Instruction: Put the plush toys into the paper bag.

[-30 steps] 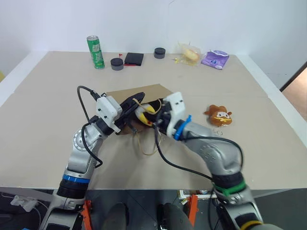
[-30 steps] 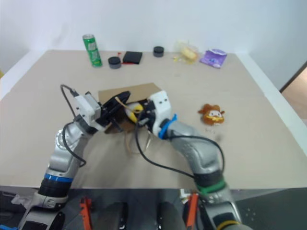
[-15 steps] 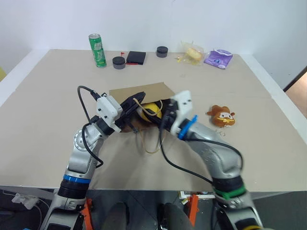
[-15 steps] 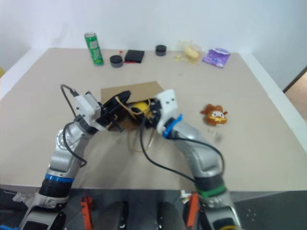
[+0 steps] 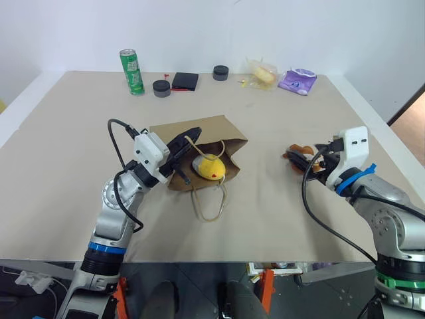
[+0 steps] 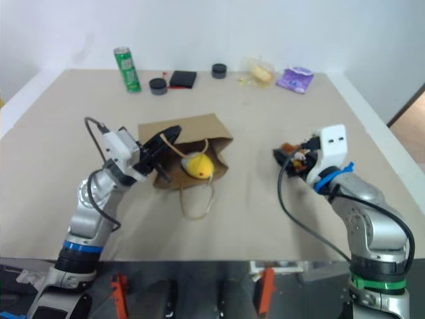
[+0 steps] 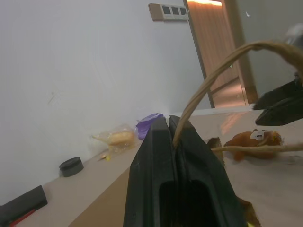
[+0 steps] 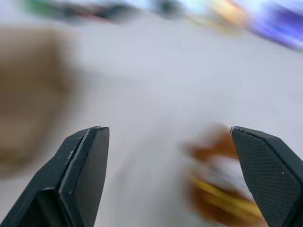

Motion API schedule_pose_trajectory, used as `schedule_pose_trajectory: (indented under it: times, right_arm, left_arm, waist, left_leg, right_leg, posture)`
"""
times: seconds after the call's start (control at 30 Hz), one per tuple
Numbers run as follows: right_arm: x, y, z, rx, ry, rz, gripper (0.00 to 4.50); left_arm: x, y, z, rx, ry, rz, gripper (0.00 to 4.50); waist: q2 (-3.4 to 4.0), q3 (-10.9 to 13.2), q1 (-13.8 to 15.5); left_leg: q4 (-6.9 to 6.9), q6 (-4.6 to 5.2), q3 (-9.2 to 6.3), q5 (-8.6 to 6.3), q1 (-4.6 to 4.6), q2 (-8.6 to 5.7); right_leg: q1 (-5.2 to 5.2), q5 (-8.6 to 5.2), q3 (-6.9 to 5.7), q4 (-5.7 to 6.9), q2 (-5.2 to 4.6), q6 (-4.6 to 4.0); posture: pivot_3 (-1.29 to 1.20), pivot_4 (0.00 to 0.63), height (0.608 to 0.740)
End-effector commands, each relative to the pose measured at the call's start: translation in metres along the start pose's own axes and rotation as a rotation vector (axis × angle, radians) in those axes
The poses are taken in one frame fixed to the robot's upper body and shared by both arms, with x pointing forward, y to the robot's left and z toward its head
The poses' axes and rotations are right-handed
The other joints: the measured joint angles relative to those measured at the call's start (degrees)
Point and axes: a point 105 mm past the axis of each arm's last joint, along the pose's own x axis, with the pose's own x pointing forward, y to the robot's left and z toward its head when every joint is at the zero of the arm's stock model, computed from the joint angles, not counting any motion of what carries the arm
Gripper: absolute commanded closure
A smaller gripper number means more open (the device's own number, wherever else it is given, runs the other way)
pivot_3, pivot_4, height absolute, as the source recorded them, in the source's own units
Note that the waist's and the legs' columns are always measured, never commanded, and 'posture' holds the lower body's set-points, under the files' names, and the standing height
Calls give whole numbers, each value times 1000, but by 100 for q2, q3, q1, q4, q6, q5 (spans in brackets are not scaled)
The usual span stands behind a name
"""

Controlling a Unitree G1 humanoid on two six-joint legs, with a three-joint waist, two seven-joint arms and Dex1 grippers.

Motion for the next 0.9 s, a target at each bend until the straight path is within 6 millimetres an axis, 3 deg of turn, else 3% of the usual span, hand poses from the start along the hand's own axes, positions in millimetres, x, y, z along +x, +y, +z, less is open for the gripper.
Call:
schedule_pose_trajectory:
  times: [0.03,0.2,0.3,0.43,0.57,0.67,0.8,0.9]
  right_arm:
    - [8,-29,-7,5,32,-163,67]
    - [26,-31,-28,50,87,-194,67]
    - [29,-29,-24,68,55,-170,784]
    - [25,-29,-23,71,41,-156,2489]
    - [9,-9,7,47,-84,20,4352]
    - [-15,19,30,115,-175,231,4473]
    - [-48,49,45,142,-201,451,4473]
    - [-86,97,41,137,-134,754,4473]
  left_arm:
    - [6,4,12,22,-46,-5,4500]
    - [7,3,12,20,-48,-11,4500]
    - [7,4,13,21,-48,-7,4500]
    - [7,4,13,20,-45,-2,4500]
    - [6,5,15,11,-46,8,4500]
    - [6,6,15,5,-46,12,4500]
    - [6,7,15,2,-44,12,4500]
    - [7,7,15,0,-42,12,4500]
  waist:
    - [0,0,-2]
    - [0,0,-18]
    - [0,0,-12]
    - [0,0,-8]
    - [0,0,-6]
    - [1,0,-3]
    - [0,0,-2]
    - [0,0,1]
  left_leg:
    - [0,0,5,0,0,-1]
    - [-2,1,43,-1,4,-2]
    - [1,1,44,-1,3,-4]
    - [7,3,45,0,1,-12]
    - [7,3,45,0,-1,-17]
    - [4,3,46,0,-5,-16]
    - [5,3,42,0,-2,-11]
    - [8,3,41,0,-2,-8]
  right_leg:
    - [-1,10,9,0,1,18]
    - [-12,25,60,0,11,44]
    - [-10,29,75,0,17,49]
    - [-9,31,93,0,19,53]
    - [-10,30,103,0,19,54]
    - [-16,30,107,0,21,56]
    - [-11,31,105,0,27,57]
    - [-10,29,106,0,30,53]
  posture:
    - [0,150,740]
    - [0,150,740]
    - [0,150,740]
    - [0,150,740]
    - [0,150,740]
    - [0,150,740]
    - [0,150,740]
    - [0,150,740]
